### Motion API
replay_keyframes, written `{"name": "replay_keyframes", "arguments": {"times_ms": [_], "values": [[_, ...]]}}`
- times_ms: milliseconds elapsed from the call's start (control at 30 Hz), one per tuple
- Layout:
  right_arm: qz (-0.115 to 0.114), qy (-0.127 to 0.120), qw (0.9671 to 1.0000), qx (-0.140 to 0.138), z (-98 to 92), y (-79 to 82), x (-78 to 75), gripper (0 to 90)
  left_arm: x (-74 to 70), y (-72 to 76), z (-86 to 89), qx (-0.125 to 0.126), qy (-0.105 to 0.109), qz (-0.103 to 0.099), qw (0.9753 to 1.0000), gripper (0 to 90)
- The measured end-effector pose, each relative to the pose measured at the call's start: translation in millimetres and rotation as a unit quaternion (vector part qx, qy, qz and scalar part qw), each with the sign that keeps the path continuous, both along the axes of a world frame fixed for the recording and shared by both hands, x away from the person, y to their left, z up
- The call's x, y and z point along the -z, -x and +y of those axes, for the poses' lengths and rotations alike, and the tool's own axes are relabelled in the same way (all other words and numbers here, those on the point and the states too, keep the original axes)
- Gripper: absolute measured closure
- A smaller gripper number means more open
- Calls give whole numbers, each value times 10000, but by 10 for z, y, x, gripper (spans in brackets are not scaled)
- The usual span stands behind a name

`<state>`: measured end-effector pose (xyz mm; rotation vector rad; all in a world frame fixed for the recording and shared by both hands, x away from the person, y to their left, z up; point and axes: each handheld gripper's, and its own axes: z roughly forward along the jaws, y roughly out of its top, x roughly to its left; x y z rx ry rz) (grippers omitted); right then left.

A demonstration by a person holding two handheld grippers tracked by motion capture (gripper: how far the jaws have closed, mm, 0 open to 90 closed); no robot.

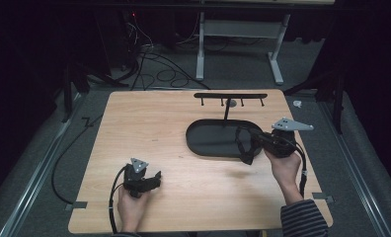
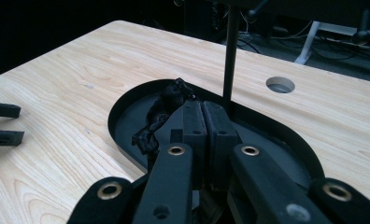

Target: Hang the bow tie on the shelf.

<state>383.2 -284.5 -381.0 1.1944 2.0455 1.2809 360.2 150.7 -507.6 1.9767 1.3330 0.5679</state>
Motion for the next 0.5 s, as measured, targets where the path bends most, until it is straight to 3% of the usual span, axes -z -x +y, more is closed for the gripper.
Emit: {"name": "replay_keyframes", "arguments": {"times_ms": [500], "values": [[-95,4,9999,86,0,-154,-167,899,-1,0,2,11,-6,8,10000,228]]}}
